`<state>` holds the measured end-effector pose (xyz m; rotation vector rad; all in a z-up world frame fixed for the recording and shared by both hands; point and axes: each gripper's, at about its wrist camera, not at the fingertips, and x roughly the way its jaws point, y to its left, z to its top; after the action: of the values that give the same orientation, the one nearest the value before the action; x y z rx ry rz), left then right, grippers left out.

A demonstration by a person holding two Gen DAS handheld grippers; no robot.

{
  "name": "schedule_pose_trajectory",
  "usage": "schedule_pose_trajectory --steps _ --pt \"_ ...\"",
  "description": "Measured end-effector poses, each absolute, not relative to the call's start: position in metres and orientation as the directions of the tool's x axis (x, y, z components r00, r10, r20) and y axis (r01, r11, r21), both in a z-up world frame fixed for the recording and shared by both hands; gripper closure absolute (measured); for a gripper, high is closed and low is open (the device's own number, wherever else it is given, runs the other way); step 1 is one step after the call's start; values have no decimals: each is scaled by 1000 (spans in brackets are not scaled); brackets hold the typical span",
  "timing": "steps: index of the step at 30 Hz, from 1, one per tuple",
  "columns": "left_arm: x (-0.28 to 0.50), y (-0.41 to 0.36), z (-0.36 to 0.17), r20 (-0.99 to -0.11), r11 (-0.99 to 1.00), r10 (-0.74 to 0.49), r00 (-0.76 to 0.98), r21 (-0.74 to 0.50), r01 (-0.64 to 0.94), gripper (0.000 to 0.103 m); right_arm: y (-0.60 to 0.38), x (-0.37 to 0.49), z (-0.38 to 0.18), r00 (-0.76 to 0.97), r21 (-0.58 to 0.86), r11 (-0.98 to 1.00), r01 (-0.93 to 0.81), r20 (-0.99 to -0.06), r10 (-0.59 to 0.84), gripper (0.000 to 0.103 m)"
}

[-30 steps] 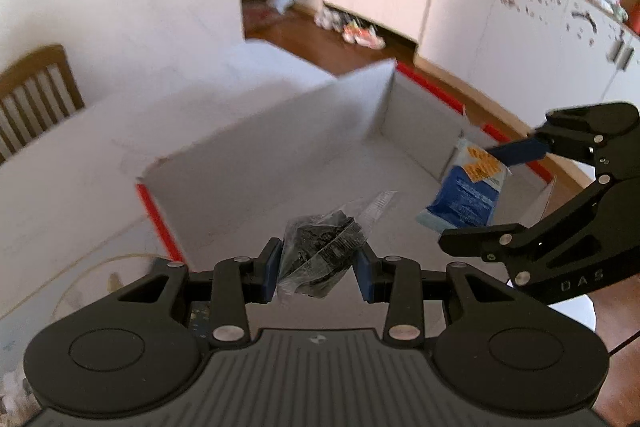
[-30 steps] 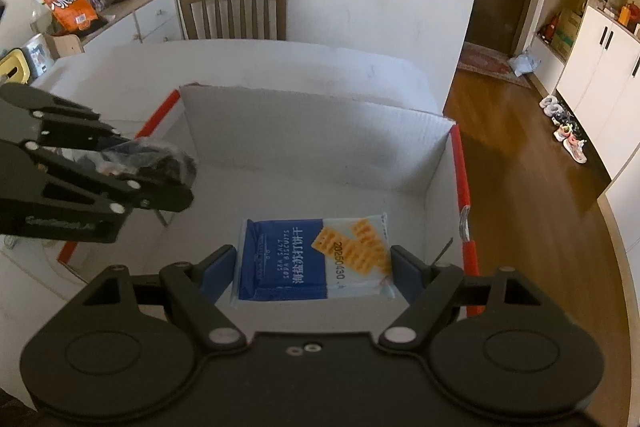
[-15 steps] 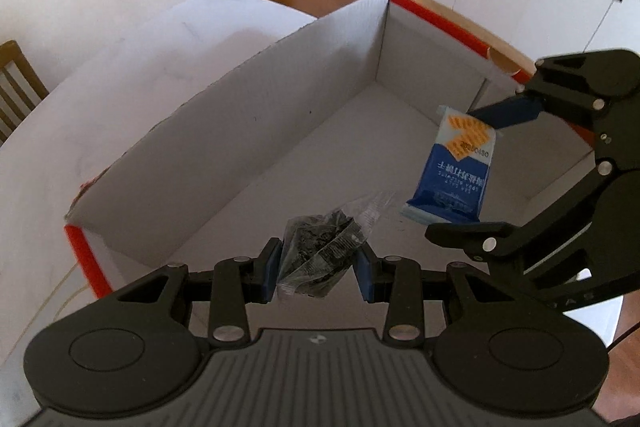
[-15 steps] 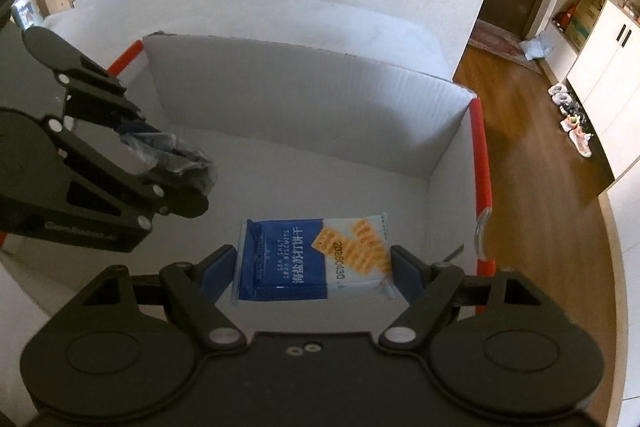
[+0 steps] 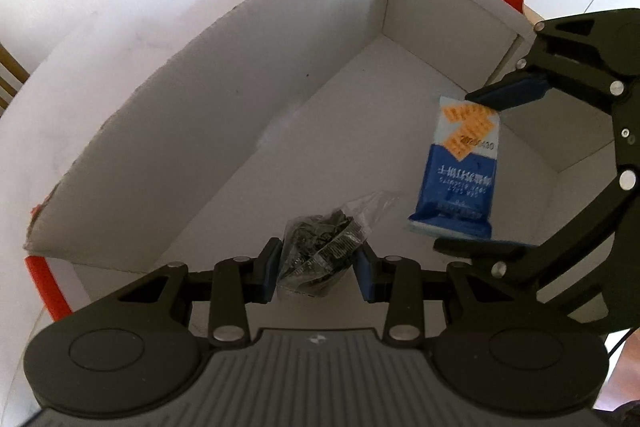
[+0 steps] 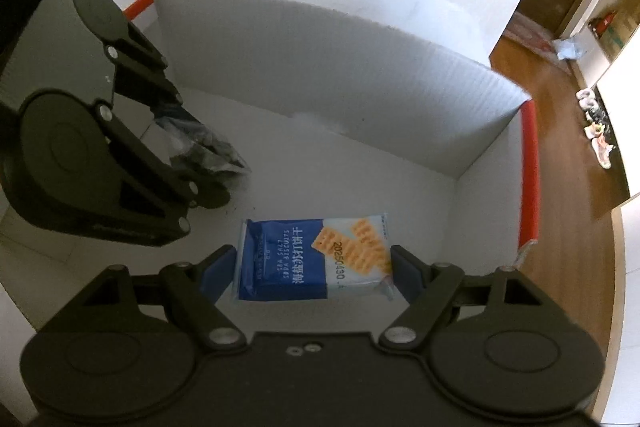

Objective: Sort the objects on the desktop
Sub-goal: 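Carry the food bag and biscuit packet with both tools into the red shoebox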

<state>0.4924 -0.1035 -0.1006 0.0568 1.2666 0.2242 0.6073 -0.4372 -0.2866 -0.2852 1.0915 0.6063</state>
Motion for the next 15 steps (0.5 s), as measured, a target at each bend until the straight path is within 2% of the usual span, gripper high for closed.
schedule_pose_trajectory --steps 15 --pt "492 -97 -111 -959 978 170 226 136 -161 65 -435 614 -293 249 93 778 -621 -918 309 21"
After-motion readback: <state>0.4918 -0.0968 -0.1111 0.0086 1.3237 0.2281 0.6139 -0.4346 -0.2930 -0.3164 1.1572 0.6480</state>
